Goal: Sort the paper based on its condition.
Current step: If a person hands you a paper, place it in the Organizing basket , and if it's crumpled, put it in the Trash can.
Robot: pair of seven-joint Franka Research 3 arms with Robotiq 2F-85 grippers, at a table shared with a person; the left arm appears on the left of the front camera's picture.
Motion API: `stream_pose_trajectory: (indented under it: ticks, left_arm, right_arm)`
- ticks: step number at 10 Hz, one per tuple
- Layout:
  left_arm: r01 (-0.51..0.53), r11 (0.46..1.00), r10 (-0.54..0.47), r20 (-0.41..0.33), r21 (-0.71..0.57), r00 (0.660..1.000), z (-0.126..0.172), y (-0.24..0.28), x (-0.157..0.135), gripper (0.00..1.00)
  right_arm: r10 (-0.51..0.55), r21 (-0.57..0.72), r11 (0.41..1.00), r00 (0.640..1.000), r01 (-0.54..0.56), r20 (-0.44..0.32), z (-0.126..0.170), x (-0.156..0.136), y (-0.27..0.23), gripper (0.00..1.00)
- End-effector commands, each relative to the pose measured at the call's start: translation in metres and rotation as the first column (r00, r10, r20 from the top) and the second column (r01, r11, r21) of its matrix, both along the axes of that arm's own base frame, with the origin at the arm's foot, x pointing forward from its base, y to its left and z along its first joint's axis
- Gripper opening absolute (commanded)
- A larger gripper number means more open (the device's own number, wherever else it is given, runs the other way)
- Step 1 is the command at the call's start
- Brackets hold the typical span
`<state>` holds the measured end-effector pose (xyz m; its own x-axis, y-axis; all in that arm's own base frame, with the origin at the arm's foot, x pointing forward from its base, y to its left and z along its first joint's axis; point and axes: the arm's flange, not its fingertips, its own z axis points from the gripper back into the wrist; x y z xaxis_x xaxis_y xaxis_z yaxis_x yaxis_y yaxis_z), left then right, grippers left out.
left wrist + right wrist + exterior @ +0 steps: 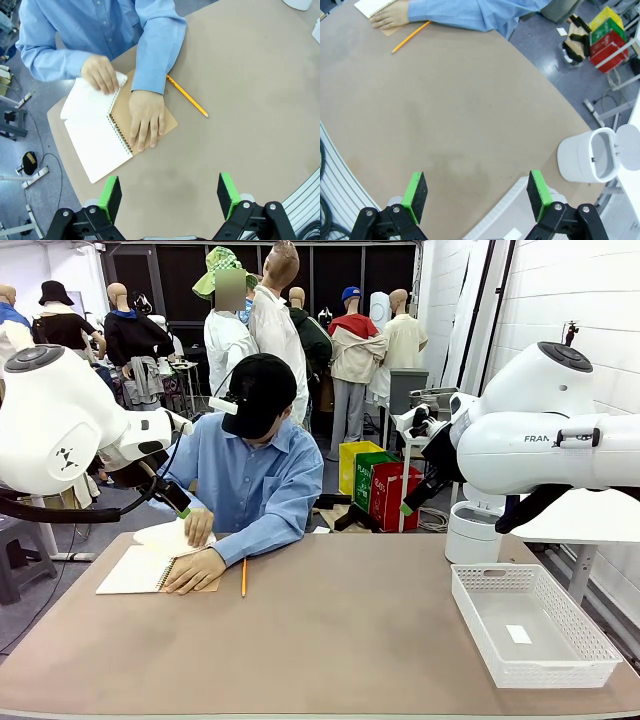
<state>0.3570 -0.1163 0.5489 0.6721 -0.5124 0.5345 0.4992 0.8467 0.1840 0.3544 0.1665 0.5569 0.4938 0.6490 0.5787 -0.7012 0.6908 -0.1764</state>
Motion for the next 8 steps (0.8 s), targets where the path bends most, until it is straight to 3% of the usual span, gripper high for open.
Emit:
stream_pose_trajectory:
  ticks: [1,8]
  left_arm:
    - [0.000,1.000,0.000,-0.001,-0.004,1.000,0.0002,0.0004,0.0001,1.00]
    - [0.000,1.000,0.000,-0.001,-0.004,1.000,0.0002,0.0004,0.0001,1.00]
  right_arm:
    - [0.000,-0.001,1.000,1.000,0.000,-0.002,-0.0008,0.0005,-0.0001,1.00]
    - [0.000,-0.001,1.000,1.000,0.000,-0.002,-0.0008,0.0005,-0.0001,1.00]
